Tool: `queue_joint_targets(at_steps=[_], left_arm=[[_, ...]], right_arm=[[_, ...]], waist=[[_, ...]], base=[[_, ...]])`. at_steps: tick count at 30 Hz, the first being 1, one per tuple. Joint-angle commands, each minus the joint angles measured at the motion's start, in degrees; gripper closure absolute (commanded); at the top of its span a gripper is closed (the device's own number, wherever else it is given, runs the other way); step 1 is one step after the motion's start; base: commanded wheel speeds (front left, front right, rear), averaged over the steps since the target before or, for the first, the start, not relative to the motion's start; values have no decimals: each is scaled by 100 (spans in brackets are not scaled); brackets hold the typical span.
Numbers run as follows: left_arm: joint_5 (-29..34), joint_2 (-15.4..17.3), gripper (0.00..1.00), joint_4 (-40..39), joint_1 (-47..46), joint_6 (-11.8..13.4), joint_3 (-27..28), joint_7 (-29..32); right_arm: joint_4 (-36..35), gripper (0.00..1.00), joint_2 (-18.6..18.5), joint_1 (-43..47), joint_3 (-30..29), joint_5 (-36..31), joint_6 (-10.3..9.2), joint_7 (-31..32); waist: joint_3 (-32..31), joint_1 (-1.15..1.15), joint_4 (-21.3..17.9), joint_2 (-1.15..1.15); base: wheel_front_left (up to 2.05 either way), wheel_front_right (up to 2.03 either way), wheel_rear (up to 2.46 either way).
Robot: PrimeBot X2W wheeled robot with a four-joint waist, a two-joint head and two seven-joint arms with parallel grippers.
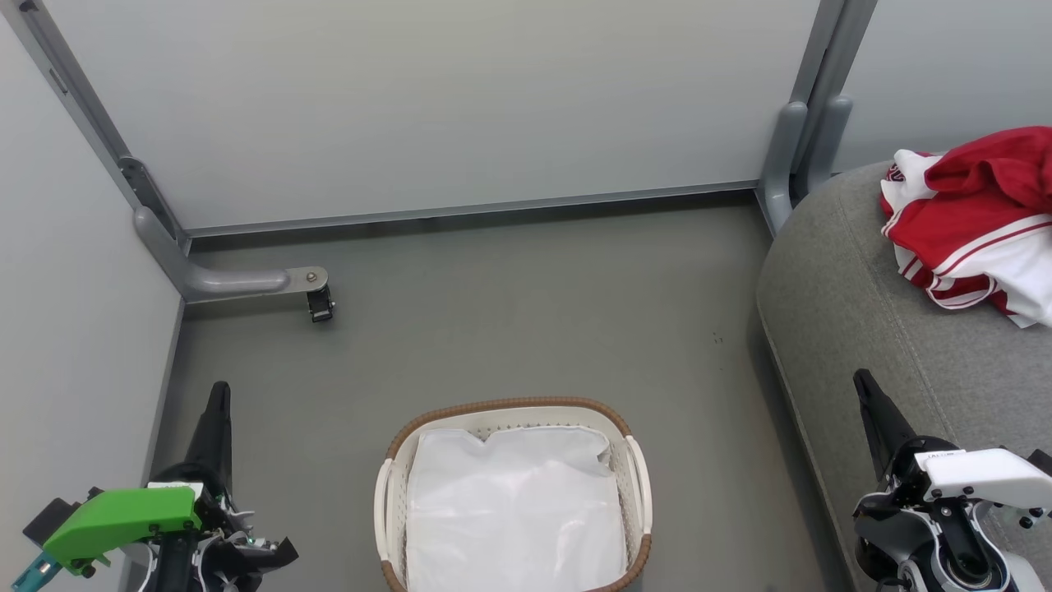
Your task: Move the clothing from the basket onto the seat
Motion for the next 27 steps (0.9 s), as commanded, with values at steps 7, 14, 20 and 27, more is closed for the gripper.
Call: queue_joint_targets(at_steps=[7,14,20,27], left_arm=[[-19,-1,100,-13,-57,-38,11,25],[-19,-1,100,-13,-57,-38,11,25],[-19,-1,100,-14,-57,-38,11,25],[-19,-1,100,-14,-57,-38,11,24]], right_arm=[[-22,100,-25,-44,-14,6,-4,19],[-22,100,-24,-44,-15,5,-4,20],[-22,100,-24,-43,-14,4,-4,20],[-22,100,-23,-44,-15,4,-4,21]], waist=[[0,0,0,0],[0,0,0,0],[0,0,0,0],[0,0,0,0]], base=[[0,0,0],[0,0,0],[0,0,0],[0,0,0]])
